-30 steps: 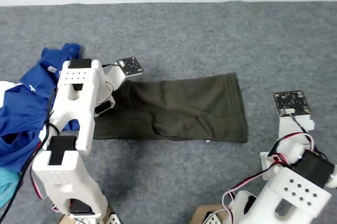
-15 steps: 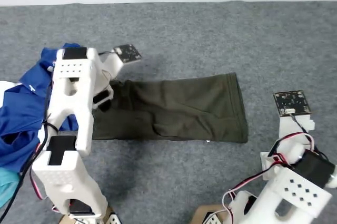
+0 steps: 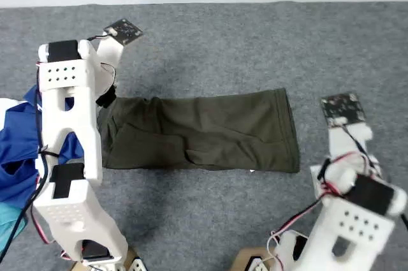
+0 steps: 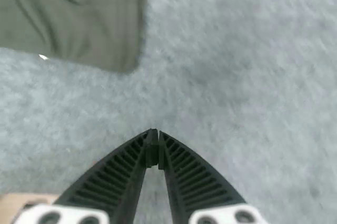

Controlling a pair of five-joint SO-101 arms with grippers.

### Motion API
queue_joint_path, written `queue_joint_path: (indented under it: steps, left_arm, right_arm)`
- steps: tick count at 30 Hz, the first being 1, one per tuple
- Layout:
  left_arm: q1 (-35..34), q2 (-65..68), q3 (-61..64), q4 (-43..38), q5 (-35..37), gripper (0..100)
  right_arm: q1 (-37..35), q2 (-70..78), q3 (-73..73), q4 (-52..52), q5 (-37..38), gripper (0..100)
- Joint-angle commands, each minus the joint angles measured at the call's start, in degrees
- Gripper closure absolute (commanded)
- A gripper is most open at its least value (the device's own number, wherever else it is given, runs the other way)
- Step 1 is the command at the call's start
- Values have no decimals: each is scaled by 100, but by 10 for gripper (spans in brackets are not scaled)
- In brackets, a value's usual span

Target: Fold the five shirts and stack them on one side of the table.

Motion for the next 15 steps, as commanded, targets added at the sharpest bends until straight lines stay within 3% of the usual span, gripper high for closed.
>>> queue_joint_path:
  steps: [1,5,15]
  left_arm:
    - [26,-62,92,-70,897,997]
    - [141,-62,462,-158,1380,997]
    - [492,-62,1754,-791,1565,997]
  right_arm:
    - [-637,848,-334,-391,-519,990]
    - [-1174,1982,-1125,-611,-1020,990]
    - [-1771,4646,-3376,-1112,-1697,990]
